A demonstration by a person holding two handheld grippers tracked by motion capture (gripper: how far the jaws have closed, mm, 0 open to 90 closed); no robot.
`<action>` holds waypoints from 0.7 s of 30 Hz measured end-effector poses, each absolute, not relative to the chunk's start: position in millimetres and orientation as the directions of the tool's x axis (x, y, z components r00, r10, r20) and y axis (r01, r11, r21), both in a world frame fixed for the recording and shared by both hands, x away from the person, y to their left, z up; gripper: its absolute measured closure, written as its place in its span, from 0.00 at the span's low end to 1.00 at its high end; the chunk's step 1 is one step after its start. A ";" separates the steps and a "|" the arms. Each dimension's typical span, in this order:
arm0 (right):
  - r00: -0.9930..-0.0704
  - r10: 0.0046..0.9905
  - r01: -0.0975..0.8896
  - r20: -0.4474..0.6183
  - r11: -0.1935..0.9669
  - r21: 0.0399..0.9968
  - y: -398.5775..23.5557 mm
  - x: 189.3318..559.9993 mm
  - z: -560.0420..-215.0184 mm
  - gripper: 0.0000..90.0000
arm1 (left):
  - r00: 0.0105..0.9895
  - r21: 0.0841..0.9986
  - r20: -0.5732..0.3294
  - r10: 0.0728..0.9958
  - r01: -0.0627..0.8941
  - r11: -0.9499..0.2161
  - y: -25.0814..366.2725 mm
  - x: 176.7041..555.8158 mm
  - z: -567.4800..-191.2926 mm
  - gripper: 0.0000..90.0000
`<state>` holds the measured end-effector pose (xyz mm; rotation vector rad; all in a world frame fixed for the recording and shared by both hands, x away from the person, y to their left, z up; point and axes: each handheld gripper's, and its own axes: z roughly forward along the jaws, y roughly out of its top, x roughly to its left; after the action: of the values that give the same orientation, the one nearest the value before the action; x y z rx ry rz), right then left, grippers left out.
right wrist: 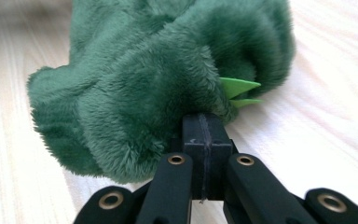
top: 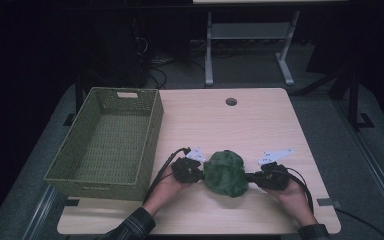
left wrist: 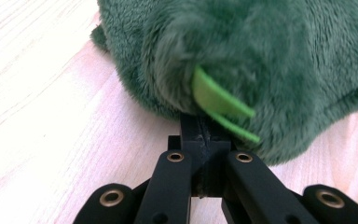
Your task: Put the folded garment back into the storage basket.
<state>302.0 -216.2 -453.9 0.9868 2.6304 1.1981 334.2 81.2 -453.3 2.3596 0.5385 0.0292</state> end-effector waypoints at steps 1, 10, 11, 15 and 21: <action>-0.780 0.600 0.521 0.177 0.468 0.714 -218.6 300.4 -453.2 0.97 | 0.913 0.650 -0.126 0.388 0.372 -0.663 83.4 333.9 -452.7 0.98; -0.702 0.699 0.538 0.138 0.393 0.746 -251.8 286.8 -457.5 0.57 | 0.921 0.647 -0.132 0.368 0.361 -0.671 99.7 323.1 -446.0 0.72; -0.686 0.718 0.544 0.122 0.394 0.741 -254.4 285.1 -459.2 0.51 | 0.921 0.644 -0.131 0.368 0.361 -0.675 100.0 322.1 -445.4 0.66; -0.619 0.783 0.561 0.050 0.398 0.726 -265.5 281.2 -464.6 0.24 | 0.927 0.653 -0.129 0.352 0.347 -0.673 98.9 316.5 -440.6 0.50; -0.570 0.822 0.593 -0.004 0.414 0.691 -273.7 284.2 -477.0 0.02 | 0.938 0.665 -0.131 0.321 0.324 -0.673 95.0 315.0 -432.7 0.35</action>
<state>284.2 -273.7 -477.0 1.2185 2.3318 0.9320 315.0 95.0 -432.7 2.3532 0.4535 -0.0042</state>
